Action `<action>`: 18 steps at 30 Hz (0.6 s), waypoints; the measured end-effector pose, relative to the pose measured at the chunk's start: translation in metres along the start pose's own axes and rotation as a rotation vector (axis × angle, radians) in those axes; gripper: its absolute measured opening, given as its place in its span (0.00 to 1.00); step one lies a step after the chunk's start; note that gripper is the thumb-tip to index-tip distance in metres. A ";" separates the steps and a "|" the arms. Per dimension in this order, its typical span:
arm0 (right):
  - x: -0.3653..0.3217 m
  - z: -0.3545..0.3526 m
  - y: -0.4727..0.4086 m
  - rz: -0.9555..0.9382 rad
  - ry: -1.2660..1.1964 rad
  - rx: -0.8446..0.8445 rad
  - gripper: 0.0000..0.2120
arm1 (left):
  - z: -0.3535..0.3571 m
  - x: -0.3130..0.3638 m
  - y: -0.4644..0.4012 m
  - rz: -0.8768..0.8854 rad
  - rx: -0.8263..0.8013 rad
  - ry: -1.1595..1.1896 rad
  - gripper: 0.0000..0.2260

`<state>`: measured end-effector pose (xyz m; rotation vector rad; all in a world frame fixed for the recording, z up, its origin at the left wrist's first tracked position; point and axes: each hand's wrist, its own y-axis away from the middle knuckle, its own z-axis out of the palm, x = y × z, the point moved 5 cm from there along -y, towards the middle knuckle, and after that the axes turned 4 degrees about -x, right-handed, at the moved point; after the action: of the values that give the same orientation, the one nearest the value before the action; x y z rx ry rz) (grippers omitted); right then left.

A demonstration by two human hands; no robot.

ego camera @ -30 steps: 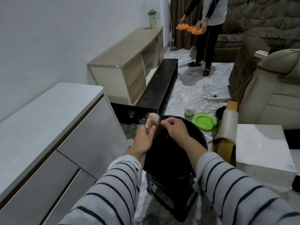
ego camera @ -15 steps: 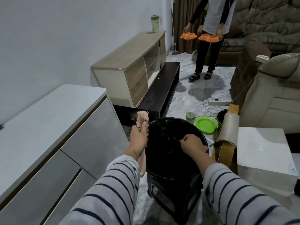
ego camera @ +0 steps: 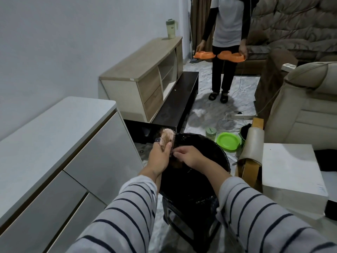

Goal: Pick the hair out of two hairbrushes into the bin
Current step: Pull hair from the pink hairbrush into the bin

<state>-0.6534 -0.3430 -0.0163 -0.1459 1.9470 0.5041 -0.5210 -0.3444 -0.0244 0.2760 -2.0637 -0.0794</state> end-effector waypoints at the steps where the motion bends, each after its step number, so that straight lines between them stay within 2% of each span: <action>1: 0.000 -0.002 0.002 -0.029 0.005 0.026 0.09 | -0.002 -0.001 -0.001 0.003 0.009 0.003 0.28; 7: -0.021 -0.016 0.008 -0.046 -0.334 0.042 0.13 | -0.003 -0.002 -0.001 -0.035 0.008 0.027 0.35; 10: -0.024 -0.010 0.002 -0.078 -0.766 0.005 0.14 | -0.002 0.008 0.000 -0.131 -0.001 0.151 0.28; 13: -0.024 -0.008 0.000 -0.067 -0.945 -0.007 0.15 | -0.002 0.007 -0.004 -0.164 -0.032 0.181 0.27; 15: -0.023 -0.006 -0.002 -0.056 -0.925 -0.030 0.15 | -0.001 0.004 -0.005 -0.171 -0.032 0.197 0.25; 18: -0.020 -0.004 -0.007 -0.045 -0.536 0.023 0.16 | -0.001 0.004 -0.003 -0.168 0.007 0.166 0.25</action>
<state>-0.6462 -0.3539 0.0005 -0.0331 1.4221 0.4367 -0.5209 -0.3485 -0.0212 0.4456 -1.8738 -0.1470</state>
